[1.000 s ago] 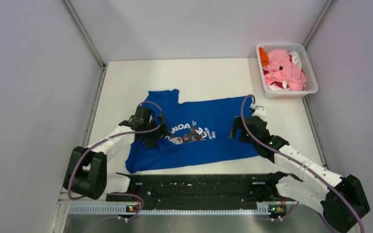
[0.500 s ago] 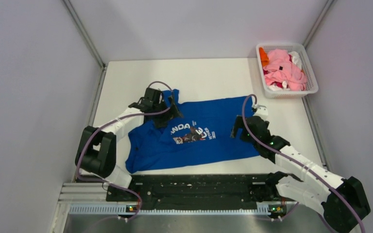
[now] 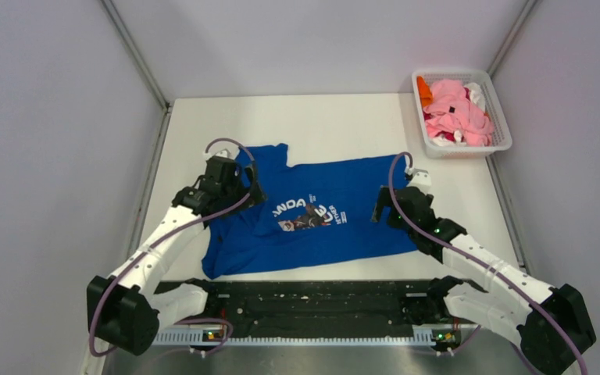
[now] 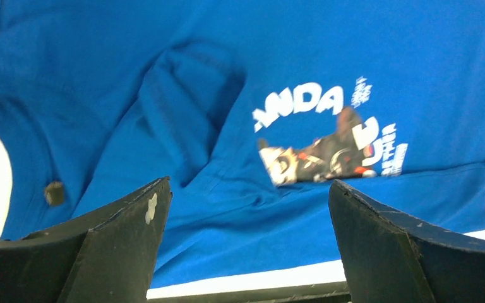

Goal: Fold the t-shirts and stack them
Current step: Fold the flattened tshirt in 1/3 of the way

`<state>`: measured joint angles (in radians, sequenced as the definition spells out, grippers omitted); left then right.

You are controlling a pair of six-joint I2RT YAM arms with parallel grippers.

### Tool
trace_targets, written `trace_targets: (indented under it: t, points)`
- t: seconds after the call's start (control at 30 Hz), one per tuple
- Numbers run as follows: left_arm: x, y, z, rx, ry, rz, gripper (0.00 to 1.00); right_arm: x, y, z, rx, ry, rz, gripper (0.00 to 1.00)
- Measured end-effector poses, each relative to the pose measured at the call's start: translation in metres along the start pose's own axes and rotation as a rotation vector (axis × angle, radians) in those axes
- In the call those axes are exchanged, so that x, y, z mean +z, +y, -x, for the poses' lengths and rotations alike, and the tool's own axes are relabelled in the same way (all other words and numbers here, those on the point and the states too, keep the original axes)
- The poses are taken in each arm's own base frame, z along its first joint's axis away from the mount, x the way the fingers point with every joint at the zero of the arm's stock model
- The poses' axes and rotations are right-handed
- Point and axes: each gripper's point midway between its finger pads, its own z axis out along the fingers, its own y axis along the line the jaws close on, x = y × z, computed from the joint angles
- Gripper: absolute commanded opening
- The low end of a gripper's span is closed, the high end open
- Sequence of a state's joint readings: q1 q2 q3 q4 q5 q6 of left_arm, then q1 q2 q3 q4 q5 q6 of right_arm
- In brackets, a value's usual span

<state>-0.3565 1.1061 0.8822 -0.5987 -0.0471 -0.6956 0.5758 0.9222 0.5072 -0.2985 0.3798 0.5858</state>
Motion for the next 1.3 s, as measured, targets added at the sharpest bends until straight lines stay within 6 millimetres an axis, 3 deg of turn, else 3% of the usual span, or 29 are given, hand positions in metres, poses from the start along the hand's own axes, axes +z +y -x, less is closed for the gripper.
trace_targets:
  t: [0.27,0.4,0.7,0.83,1.07,1.3]
  points:
    - [0.021,0.043,-0.084,-0.032,0.247,0.071,0.99,0.000,0.000,0.000,-0.001,-0.001,0.002,0.99]
    - [0.035,0.045,-0.099,-0.064,0.299,0.076,0.99,-0.002,0.001,0.002,0.002,-0.009,0.009,0.99]
    - [0.063,0.019,-0.097,-0.085,0.355,-0.015,0.99,-0.005,0.001,0.009,0.009,-0.036,0.014,0.99]
    - [0.072,-0.004,-0.080,-0.083,0.341,-0.072,0.99,-0.005,0.000,0.009,0.009,-0.039,0.009,0.99]
    - [0.091,-0.044,-0.032,-0.065,0.265,-0.136,0.99,-0.005,-0.002,0.010,0.007,-0.043,-0.004,0.99]
    - [0.121,-0.059,-0.026,-0.043,0.310,-0.141,0.99,-0.010,-0.004,0.018,0.020,-0.078,-0.006,0.99]
